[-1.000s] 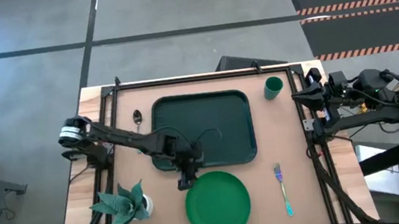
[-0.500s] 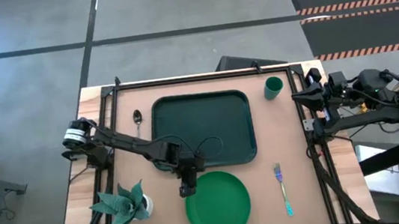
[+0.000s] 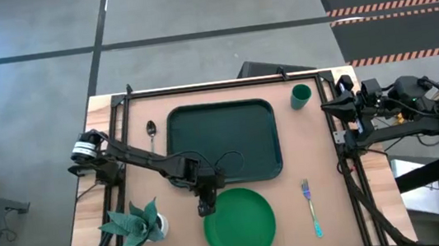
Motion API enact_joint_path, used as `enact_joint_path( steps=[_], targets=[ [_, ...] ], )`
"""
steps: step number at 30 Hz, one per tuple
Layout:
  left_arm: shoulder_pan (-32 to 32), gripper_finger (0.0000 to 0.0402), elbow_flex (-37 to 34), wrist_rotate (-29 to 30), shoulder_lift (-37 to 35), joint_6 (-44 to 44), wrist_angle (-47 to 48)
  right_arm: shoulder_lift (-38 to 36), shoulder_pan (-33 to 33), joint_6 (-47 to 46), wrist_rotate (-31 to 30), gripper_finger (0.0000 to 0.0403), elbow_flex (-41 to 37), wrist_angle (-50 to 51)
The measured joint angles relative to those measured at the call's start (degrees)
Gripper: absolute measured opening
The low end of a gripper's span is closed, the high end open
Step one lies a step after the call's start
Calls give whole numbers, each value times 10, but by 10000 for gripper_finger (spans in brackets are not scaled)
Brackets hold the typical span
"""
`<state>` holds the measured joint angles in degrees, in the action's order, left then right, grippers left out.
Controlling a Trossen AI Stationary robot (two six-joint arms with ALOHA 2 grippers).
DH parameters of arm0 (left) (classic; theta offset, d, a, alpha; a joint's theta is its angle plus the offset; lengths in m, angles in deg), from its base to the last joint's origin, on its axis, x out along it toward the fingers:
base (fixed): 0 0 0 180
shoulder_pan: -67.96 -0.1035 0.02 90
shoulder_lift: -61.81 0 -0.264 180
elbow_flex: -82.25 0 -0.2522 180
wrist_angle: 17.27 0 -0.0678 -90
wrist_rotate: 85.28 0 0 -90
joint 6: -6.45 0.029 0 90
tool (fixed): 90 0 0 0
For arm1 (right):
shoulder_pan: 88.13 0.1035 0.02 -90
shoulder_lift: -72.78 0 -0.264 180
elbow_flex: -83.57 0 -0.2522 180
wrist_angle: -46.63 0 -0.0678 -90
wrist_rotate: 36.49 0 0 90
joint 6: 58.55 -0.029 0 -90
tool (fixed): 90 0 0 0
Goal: Pick and place plate/cup/fork/spoon on tray
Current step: Put the green plate on the dark green tray
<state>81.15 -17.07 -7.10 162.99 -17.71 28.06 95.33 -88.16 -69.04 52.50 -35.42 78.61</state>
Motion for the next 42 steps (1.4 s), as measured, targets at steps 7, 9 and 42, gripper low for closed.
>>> enact_joint_path(
  steps=[7,9,42],
  targets=[
    [0,150,0,-2,23,-12,-3,0,0,0,0,22,0,0],
    [0,150,1,-6,29,-13,-9,0,0,0,0,22,0,0],
    [-15,0,62,12,5,-79,-37,-22,0,1,0,22,0,-1]
  ],
)
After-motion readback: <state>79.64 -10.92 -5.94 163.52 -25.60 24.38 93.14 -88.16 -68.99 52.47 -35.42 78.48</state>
